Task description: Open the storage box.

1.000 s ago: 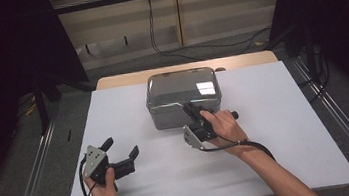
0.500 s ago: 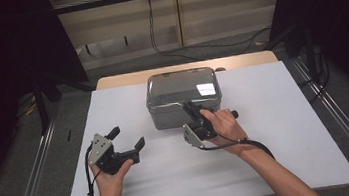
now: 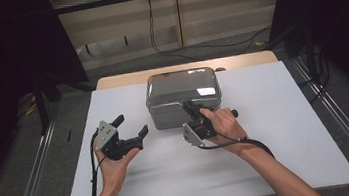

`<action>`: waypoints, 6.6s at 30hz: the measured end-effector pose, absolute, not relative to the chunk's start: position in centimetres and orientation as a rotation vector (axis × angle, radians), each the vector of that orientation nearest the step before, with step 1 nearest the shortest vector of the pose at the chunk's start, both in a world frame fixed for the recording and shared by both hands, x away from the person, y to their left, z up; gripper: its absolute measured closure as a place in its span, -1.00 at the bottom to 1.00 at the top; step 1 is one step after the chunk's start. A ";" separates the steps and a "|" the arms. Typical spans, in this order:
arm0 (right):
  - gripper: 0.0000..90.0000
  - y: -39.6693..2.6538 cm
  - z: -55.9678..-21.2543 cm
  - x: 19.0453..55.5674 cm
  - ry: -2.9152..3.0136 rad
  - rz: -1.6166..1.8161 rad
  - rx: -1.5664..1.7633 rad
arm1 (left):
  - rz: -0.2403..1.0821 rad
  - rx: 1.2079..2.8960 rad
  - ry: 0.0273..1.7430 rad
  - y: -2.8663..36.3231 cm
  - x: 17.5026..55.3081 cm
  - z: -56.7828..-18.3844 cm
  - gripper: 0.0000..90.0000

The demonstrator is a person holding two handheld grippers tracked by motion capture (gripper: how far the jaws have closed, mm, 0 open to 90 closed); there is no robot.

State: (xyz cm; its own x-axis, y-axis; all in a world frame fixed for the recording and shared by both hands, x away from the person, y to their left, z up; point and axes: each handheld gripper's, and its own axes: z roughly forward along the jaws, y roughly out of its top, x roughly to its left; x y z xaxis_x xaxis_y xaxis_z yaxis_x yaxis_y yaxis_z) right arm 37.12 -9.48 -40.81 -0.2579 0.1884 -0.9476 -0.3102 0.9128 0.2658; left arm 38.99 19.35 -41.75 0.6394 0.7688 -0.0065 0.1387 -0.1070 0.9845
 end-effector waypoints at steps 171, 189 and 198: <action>0.37 -20.8 -38.9 44.1 1.830 1.234 0.611 | 0.736 1.712 0.523 14.7 48.2 -39.2 0.22; 0.40 -20.8 -38.0 45.2 1.825 1.276 0.613 | 0.750 1.692 0.499 13.9 49.3 -38.5 0.20; 0.41 -21.0 -37.6 45.6 1.816 1.299 0.629 | 0.745 1.688 0.484 13.7 50.0 -38.0 0.22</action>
